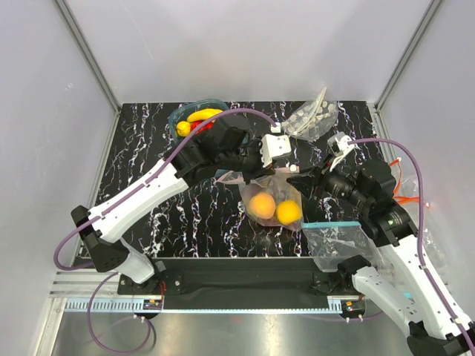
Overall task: Place the food in the zip-top bag and seal the zipper
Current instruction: Zip the zipper food storage bag at the center of the board.
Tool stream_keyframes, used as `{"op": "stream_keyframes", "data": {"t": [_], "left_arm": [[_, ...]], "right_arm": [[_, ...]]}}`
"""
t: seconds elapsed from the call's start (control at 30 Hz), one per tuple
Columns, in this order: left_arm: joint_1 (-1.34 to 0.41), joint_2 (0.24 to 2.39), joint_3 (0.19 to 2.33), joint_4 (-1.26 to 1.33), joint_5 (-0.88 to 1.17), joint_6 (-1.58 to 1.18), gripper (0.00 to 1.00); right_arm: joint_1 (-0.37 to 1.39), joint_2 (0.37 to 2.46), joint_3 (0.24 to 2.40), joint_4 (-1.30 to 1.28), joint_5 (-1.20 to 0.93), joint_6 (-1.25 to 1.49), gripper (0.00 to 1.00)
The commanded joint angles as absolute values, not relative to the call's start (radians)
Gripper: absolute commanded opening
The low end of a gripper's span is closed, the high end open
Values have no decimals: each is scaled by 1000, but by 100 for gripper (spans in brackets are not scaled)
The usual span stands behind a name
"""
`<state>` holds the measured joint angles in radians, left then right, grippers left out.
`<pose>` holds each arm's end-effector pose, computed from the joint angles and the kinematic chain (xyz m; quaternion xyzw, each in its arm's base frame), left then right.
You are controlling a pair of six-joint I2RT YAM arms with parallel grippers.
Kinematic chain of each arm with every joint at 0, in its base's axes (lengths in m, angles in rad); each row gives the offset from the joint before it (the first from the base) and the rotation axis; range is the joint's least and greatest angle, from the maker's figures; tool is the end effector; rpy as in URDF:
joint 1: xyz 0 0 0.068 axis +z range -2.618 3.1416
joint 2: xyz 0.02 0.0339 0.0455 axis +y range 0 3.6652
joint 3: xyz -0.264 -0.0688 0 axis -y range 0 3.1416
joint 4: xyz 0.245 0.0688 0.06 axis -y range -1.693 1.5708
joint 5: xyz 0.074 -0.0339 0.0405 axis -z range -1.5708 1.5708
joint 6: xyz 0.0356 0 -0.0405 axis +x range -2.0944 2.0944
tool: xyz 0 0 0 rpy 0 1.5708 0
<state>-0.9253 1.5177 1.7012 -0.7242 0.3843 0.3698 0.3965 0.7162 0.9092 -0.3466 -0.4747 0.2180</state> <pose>0.1865 -0.2698 0.4257 0.5903 0.6246 -0.2924 0.4194 0.1360 0.0746 0.3765 -0.2182 0.7214 0.3615 0.5489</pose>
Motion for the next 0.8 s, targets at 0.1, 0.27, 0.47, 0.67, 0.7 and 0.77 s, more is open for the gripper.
{"op": "stream_keyframes", "data": {"t": [0.1,0.27,0.47,0.67,0.7,0.77], "left_arm": [[-922,1470,1700,-661,407,377,2],[-923,1468,1712,-667,394,376,2],[-923,1465,1739,-676,397,359,54],[-923,1485,1821,-698,453,341,57],[-922,1492,1833,-704,463,339,56],[-922,1521,1886,-736,480,341,54]], "right_arm": [[394,733,914,-247,-534,232,24],[394,712,900,-258,-522,232,12],[396,689,881,-256,-460,247,4],[394,706,893,-264,-483,242,0],[394,709,893,-259,-497,239,0],[394,707,891,-255,-517,235,0]]}}
